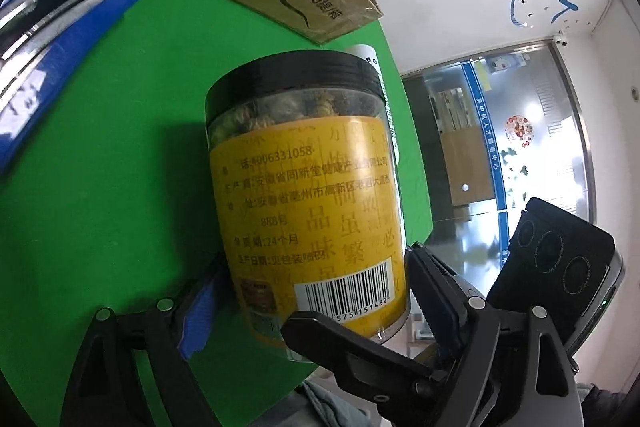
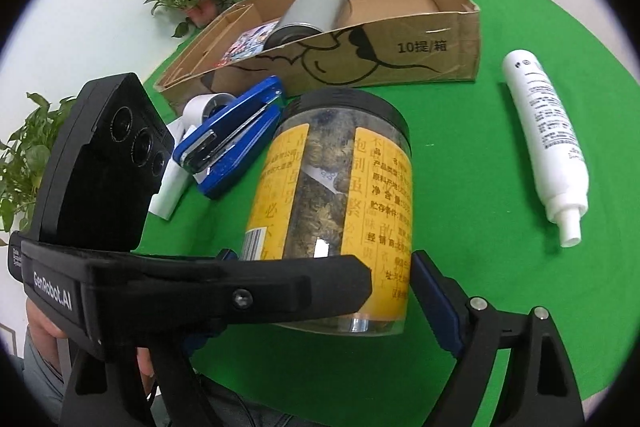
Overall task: Organize rigid objects
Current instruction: 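Grasp the yellow-labelled jar with both grippers and lift it, then carry the jar over the box and lower it beside the silver can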
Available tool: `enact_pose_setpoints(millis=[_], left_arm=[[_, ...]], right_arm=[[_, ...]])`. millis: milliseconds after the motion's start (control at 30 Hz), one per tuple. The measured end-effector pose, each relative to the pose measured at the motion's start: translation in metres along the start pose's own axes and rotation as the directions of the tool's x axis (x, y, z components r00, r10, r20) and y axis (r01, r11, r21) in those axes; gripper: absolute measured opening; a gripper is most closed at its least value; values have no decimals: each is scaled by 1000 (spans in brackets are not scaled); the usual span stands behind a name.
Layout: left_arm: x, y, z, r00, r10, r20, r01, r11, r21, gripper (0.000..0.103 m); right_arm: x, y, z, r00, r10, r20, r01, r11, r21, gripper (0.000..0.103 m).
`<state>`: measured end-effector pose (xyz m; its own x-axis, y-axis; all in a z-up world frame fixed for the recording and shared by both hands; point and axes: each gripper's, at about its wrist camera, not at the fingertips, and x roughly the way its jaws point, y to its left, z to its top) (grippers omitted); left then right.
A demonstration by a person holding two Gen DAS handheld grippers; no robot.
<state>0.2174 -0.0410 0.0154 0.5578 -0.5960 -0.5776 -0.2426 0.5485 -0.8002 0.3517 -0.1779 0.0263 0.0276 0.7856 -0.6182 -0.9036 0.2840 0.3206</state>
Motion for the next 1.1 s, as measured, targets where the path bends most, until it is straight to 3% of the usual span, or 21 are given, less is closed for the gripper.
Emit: enact_pose_setpoints(millis=[600, 933, 1100], left_arm=[[-103, -43, -6, 983, 30, 183, -57, 988, 144, 84], [-150, -73, 23, 972, 47, 229, -87, 982, 169, 84], [-147, -98, 55, 970, 57, 237, -101, 978, 180, 84]], right_arm=[[-35, 35, 33, 980, 63, 187, -37, 990, -137, 86], [-49, 42, 72, 966, 93, 240, -56, 986, -159, 86], [-54, 38, 98, 962, 105, 251, -65, 985, -162, 86]])
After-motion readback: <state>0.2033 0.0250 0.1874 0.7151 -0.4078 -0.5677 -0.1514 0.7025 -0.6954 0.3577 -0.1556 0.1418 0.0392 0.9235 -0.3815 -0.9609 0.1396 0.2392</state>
